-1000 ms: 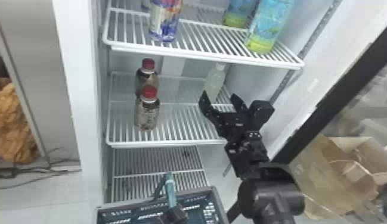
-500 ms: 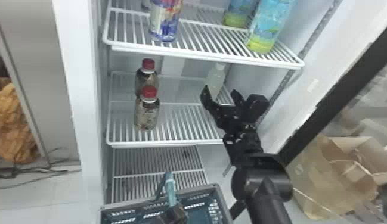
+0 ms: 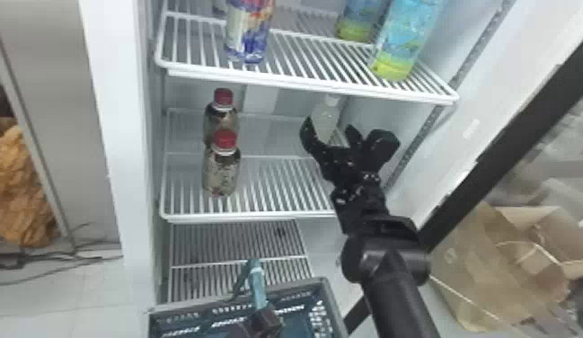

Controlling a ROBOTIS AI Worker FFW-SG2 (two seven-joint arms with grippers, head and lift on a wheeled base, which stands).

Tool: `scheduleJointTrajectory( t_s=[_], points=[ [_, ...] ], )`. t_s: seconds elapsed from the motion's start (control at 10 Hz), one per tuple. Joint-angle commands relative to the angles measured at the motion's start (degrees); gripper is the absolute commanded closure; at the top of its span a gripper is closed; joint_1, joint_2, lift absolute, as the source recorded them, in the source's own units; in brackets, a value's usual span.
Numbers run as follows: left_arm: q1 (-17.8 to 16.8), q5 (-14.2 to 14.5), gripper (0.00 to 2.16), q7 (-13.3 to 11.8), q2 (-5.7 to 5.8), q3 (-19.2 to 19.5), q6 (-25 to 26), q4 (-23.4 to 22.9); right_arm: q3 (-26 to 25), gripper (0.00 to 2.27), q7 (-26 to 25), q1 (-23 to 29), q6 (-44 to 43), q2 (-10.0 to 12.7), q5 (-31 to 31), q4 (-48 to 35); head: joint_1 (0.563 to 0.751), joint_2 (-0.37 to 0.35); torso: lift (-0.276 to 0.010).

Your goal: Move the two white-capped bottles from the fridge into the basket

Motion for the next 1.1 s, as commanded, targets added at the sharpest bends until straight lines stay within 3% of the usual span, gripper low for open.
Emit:
scheduleJointTrajectory(
  t_s=[0.0,0.7,0.8,1.0],
  points=[
    [-0.1,0.0,1.12,0.0,-0.02,-0.1,-0.1,0.0,0.4,0.14,-0.2,-1.7,-0.1,0.0,0.0,1.9,0.695,-0.35,-0.26],
    [-0.8,0.2,1.12,0.1,0.25,-0.9,0.1,0.0,2.8,0.16,-1.9,-8.6,-0.1,-0.5,-0.2,10.9,0.695,-0.35,-0.26],
    [-0.8,0.2,1.12,0.1,0.25,-0.9,0.2,0.0,2.9,0.27,-2.1,-9.0,-0.1,-0.5,-0.2,11.1,0.695,-0.35,-0.26],
    [-0.8,0.3,1.12,0.2,0.34,-0.9,0.1,0.0,3.0,0.77,-2.4,-9.0,-0.1,-0.6,-0.4,11.7,0.695,-0.35,-0.26]
  ],
)
